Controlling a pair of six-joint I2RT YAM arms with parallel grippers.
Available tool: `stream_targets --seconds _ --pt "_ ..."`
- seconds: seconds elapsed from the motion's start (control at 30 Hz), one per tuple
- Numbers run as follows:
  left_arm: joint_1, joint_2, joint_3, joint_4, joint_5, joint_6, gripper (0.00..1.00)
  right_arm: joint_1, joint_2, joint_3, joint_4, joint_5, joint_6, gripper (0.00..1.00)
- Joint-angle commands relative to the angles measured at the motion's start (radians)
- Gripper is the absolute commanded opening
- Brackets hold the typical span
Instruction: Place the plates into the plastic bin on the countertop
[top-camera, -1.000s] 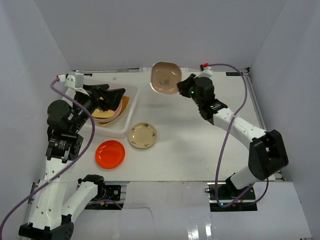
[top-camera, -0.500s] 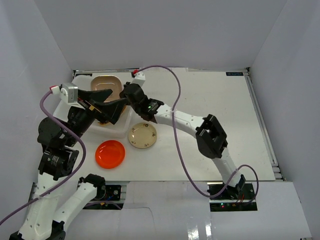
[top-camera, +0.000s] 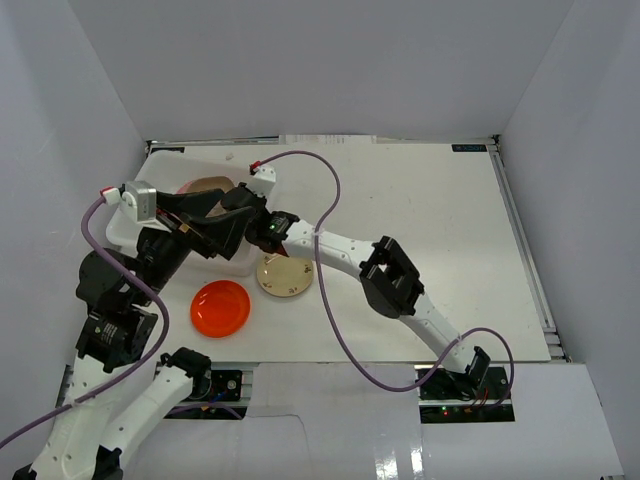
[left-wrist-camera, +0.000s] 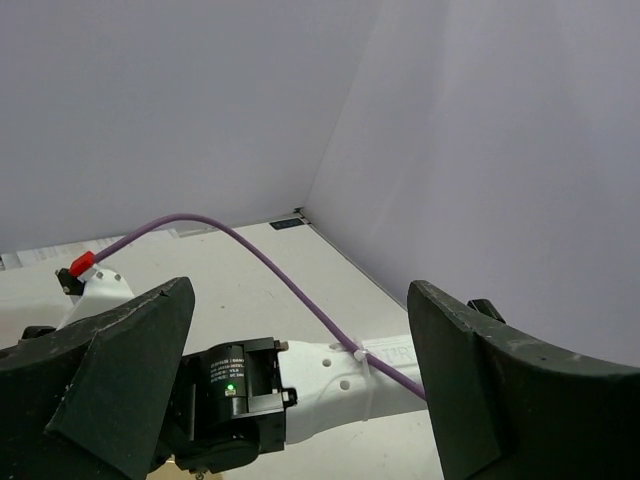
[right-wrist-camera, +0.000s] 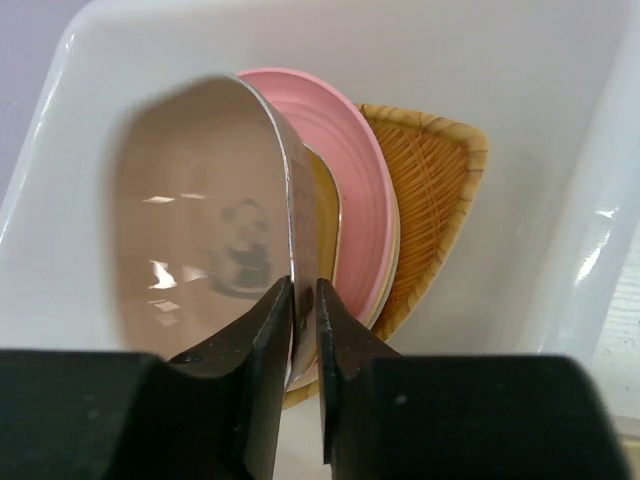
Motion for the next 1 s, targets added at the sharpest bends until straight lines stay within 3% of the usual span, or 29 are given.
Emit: stream_targets --seconds 0.0,0.07,0.1,0.2,0.27,0.33,0.47,0.53,0.57,0.7,0.8,0.97 --pt "-0.012 -0.005 -0.015 -0.012 -0.034 0.020 0.98 0.017 0.006 0.079 0.037 0.081 0.042 0.23" --pt "-0.010 -0.009 -0.016 -0.016 -0.041 0.023 0.98 0.020 0.012 0.073 0.037 0.078 0.050 0.35" --pt "-0.012 -0.009 -0.016 -0.019 -0.043 0.025 0.98 0.020 0.014 0.070 0.048 0.074 0.051 0.48" --pt "-0.012 -0.011 -0.016 -0.027 -0.053 0.028 0.98 0.027 0.011 0.060 0.069 0.060 0.031 0.66" --pt "-0.012 -0.012 -0.009 -0.036 -0.060 0.031 0.98 0.028 -0.018 0.022 0.101 0.044 -0.008 0.71" --pt "-0.012 -0.015 -0.001 -0.045 -0.076 0.043 0.98 0.028 -0.093 -0.051 0.245 0.003 -0.067 0.73" --pt "-0.012 -0.017 0.034 -0.079 -0.124 0.088 0.98 0.037 -0.262 -0.248 0.336 -0.098 -0.226 0.73" --pt "-0.015 -0.029 0.033 -0.097 -0.155 0.115 0.98 0.056 -0.424 -0.474 0.392 -0.104 -0.285 0.71" --pt "-0.021 -0.037 0.007 -0.100 -0.170 0.121 0.98 0.066 -0.545 -0.672 0.429 -0.118 -0.288 0.69" --pt "-0.024 -0.083 -0.081 -0.105 -0.202 0.122 0.98 0.106 -0.779 -1.070 0.583 -0.187 -0.242 0.61" --pt "-0.027 -0.104 -0.127 -0.102 -0.195 0.111 0.98 0.146 -0.824 -1.180 0.609 -0.268 -0.184 0.56" --pt "-0.025 -0.129 -0.202 -0.085 -0.245 0.120 0.98 0.189 -0.723 -1.251 0.650 -0.365 -0.055 0.60"
